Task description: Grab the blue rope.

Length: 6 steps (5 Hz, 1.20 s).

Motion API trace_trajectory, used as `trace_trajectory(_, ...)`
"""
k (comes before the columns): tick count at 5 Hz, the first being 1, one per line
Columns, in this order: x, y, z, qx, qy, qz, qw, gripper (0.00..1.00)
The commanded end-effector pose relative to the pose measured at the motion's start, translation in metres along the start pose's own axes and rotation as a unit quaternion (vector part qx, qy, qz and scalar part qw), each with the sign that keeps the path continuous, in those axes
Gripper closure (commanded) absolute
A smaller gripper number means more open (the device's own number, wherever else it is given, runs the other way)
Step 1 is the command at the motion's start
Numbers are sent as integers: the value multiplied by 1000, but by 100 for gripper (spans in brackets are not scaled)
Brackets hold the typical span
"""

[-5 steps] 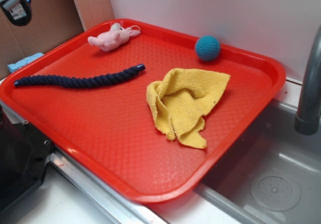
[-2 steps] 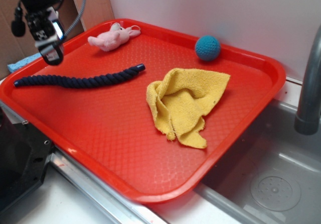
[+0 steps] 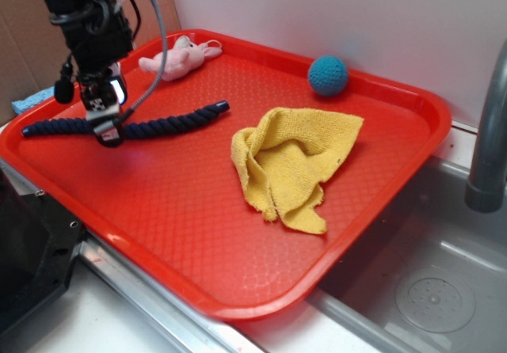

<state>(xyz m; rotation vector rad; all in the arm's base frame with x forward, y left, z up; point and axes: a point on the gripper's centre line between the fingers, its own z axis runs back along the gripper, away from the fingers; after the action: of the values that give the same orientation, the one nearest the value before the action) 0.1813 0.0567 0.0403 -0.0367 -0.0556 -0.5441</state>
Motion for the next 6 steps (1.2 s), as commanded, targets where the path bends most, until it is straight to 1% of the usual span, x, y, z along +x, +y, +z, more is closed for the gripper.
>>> trace_trajectory(1,4,-1,-22,14,25,-6,1000,100)
trace_trajectory(2,4,-1,-30,19,32,-5,999,100)
trace_trajectory(3,3,-1,-34,16,34,-3,999,100)
trace_trajectory(4,2,-2,-24,16,31,17,999,100)
trace_trajectory(5,4,-5,5,17,36,88,995,100)
trace_trajectory(6,6,-12,34,22,14,162,986,100)
